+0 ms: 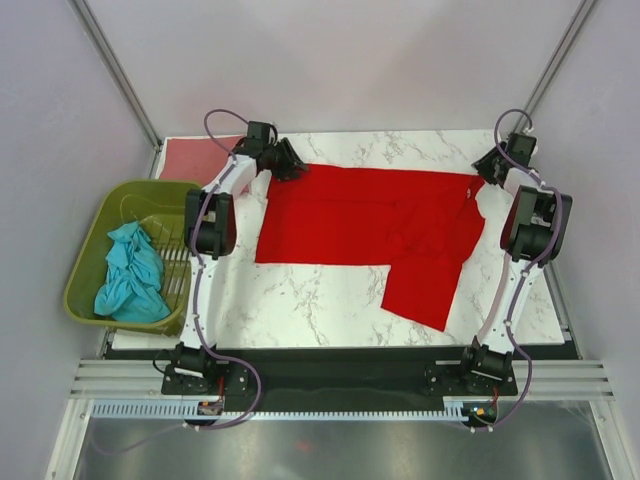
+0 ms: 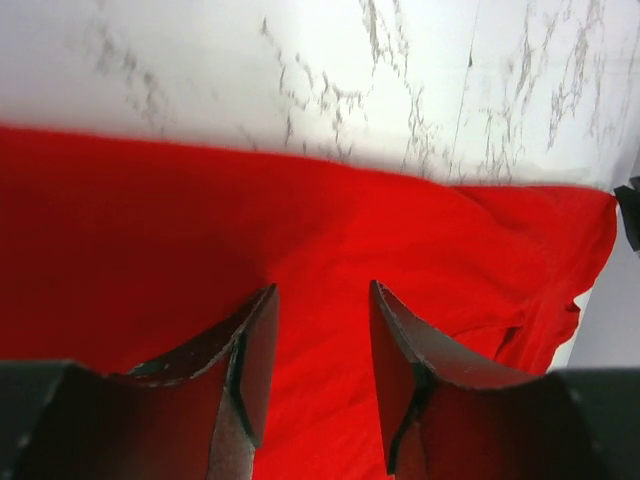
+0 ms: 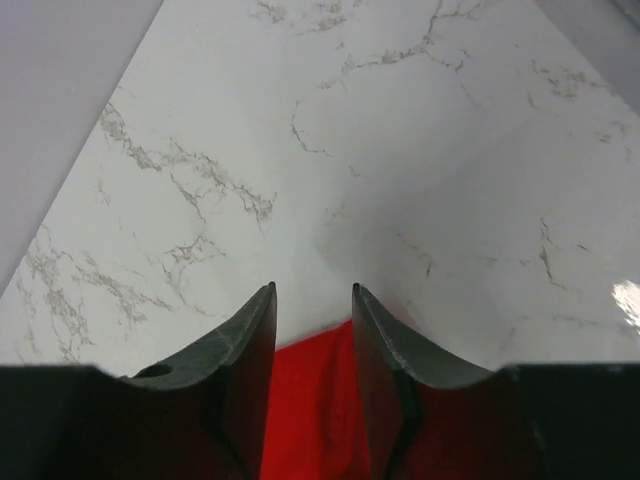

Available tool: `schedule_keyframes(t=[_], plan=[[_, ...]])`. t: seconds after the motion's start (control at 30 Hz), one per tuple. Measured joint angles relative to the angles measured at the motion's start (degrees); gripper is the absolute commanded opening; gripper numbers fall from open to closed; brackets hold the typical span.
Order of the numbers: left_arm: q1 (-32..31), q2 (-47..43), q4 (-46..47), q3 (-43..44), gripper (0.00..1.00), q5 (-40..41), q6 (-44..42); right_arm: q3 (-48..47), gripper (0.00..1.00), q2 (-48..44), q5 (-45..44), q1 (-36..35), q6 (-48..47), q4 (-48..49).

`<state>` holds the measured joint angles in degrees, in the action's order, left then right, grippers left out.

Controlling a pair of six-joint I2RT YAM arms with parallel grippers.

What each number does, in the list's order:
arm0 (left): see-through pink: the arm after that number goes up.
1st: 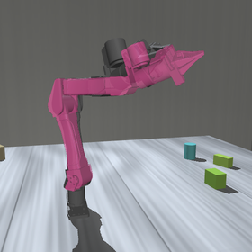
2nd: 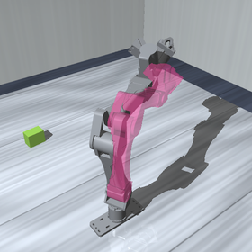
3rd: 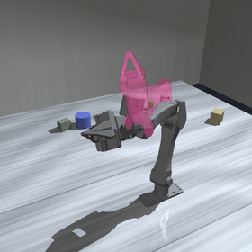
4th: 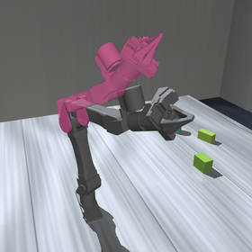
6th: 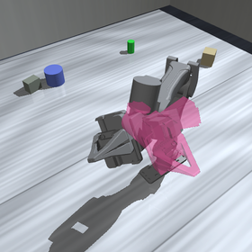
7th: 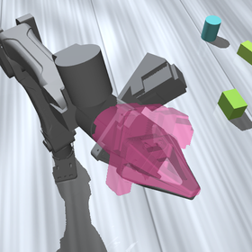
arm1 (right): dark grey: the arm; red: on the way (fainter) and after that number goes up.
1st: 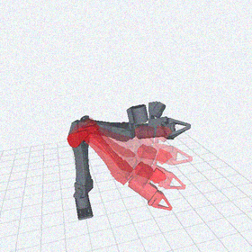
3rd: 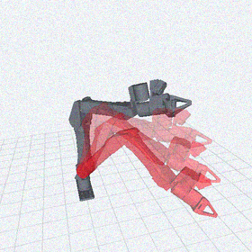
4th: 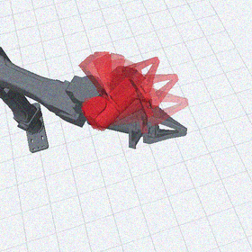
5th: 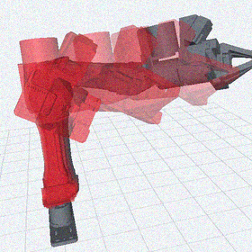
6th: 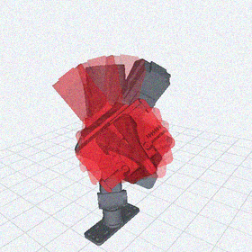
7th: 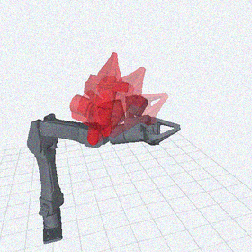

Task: Fold and stack the t-shirts
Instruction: Fold the tshirt

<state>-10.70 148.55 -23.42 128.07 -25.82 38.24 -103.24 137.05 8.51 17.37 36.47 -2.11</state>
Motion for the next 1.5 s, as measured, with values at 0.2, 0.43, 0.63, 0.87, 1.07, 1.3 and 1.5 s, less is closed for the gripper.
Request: schedule_keyframes(t=[0.2,0.43,0.63,0.87,1.07,1.3,1.5], plan=[[0.0,-14.3,-1.6,-14.1,0.51,1.9,-0.6,-0.9,0.69,-8.1,-2.6,0.0,-0.8,-12.2],[-2.5,-39.8,-0.7,-37.2,0.52,5.9,-0.6,9.1,0.74,-32.0,-8.7,-5.7,0.0,-26.8],[-9.6,-54.6,-1.6,-55.9,0.58,14.8,-1.5,33.0,0.98,-55.3,-4.2,-14.1,3.0,-32.2],[-13.4,-59.5,-2.7,-64.6,0.54,19.2,1.9,49.2,0.98,-67.5,-5.6,-14.3,11.4,-46.0],[-12.8,-63.2,-3.5,-68.6,0.54,21.5,8.7,58.6,0.42,-74.6,-5.6,-14.3,17.9,-50.8],[-12.8,-63.5,-3.1,-68.6,0.52,21.7,11.0,65.9,0.36,-79.6,-7.8,-14.3,23.9,-51.4],[-12.8,-64.8,-3.1,-68.6,0.51,23.3,11.0,72.2,0.4,-78.0,-9.0,-16.2,25.3,-49.6]])
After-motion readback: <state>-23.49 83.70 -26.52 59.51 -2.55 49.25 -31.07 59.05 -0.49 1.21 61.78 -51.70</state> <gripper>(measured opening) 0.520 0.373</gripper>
